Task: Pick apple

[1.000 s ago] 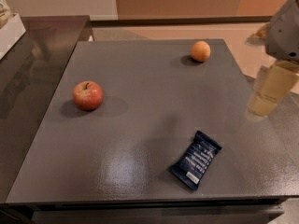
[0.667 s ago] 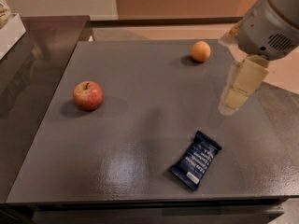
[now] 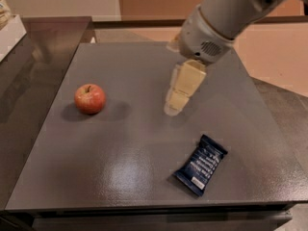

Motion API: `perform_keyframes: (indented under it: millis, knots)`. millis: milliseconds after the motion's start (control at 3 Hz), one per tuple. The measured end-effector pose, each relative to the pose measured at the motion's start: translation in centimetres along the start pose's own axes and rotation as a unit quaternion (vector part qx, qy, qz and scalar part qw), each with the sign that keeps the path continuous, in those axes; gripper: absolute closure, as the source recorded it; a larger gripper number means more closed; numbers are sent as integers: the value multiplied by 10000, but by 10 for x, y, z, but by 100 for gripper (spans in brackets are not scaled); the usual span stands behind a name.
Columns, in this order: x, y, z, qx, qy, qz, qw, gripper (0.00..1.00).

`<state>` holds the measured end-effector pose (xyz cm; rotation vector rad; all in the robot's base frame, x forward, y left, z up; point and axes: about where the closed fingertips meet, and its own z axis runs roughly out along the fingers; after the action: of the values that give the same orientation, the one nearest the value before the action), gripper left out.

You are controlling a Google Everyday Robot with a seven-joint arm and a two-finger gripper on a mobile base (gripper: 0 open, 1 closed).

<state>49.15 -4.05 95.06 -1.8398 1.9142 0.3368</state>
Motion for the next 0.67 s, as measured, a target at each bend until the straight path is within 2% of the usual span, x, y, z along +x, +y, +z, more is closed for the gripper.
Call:
perform_keyframes:
  millis: [333,667]
  knots:
    - [-20,-3,19,-72,-116,-128,9998,0]
    - [-60,-15,74,-108,-206,-224,9995,0]
